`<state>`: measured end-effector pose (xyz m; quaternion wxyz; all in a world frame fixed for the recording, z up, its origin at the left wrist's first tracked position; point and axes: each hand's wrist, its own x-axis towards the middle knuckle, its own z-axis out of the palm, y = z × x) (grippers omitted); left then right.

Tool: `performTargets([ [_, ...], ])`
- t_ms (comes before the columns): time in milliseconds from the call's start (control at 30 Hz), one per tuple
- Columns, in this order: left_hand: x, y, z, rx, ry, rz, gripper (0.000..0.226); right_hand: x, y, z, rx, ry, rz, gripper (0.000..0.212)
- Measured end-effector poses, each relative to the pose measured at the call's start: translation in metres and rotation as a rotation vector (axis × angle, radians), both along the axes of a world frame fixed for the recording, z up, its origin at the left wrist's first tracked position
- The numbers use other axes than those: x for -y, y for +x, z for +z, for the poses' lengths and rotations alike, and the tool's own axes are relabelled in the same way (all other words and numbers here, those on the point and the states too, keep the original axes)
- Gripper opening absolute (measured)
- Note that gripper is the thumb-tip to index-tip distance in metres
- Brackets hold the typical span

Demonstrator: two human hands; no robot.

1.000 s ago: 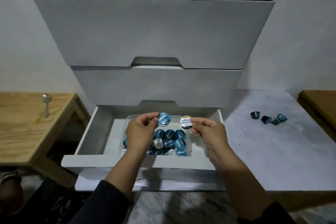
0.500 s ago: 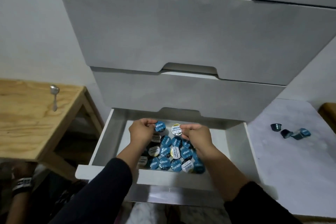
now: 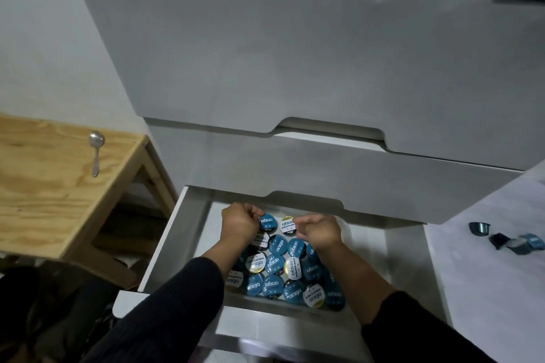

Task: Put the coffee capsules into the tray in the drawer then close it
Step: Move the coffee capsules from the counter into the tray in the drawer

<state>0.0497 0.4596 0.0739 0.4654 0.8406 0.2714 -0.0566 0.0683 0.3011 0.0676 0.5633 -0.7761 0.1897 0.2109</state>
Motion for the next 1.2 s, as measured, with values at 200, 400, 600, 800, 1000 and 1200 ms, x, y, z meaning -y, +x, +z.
performTargets([
  [200,-0.024,-0.004,0.016,0.102,0.057,0.083,0.017,-0.027,0.01,0.004,0.019,0.04,0.089,0.015],
  [400,-0.033,-0.013,0.022,0.122,0.089,0.046,0.012,-0.036,0.012,-0.002,0.013,-0.006,0.129,0.018],
  [600,-0.03,-0.025,0.031,0.095,0.185,-0.051,0.022,-0.035,0.007,-0.002,0.114,-0.142,0.272,0.01],
  [800,-0.017,-0.045,0.033,0.006,0.514,-0.374,0.031,-0.039,-0.011,0.009,0.281,-0.409,0.523,0.034],
  [1000,-0.004,-0.063,0.03,-0.047,0.649,-0.458,0.03,-0.041,-0.044,0.031,0.44,-0.719,0.763,0.04],
  [1200,0.007,-0.078,0.036,-0.015,0.693,-0.473,0.036,-0.033,-0.076,0.046,0.603,-0.887,0.751,0.037],
])
